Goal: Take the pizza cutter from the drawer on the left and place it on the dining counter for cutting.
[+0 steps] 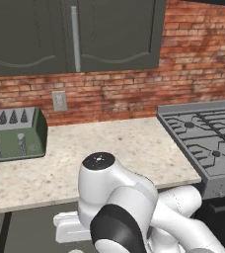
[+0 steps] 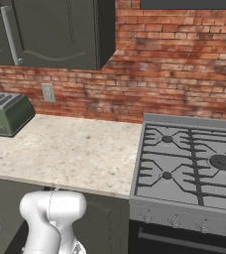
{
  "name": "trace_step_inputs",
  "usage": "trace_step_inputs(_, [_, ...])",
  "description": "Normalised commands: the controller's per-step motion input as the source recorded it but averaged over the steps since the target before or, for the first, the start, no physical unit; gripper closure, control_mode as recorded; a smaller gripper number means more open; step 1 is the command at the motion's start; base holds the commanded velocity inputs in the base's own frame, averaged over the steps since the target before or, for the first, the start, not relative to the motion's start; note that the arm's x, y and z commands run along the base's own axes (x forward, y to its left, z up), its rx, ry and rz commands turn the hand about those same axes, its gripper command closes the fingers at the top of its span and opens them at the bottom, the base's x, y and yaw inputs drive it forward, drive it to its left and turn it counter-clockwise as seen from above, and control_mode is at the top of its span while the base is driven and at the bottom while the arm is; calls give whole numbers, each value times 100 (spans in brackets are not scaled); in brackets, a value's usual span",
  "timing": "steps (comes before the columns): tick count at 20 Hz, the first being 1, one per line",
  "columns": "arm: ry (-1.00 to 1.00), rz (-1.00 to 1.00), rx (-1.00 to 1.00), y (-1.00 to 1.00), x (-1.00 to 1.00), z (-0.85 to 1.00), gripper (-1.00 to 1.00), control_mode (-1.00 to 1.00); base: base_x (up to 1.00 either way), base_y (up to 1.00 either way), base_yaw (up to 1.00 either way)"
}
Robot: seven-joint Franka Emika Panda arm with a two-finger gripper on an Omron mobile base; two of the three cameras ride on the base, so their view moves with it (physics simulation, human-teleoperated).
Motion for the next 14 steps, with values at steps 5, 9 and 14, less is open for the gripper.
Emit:
trace_step_inputs(5, [0, 0, 0, 1, 13, -51, -100, -100, 0, 0, 0])
trace_step_inputs(9, [0, 0, 0, 0, 10, -47, -100, -100, 0, 0, 0])
trace_step_inputs(14, [0, 0, 0, 0, 7, -33, -100, -100, 0, 0, 0])
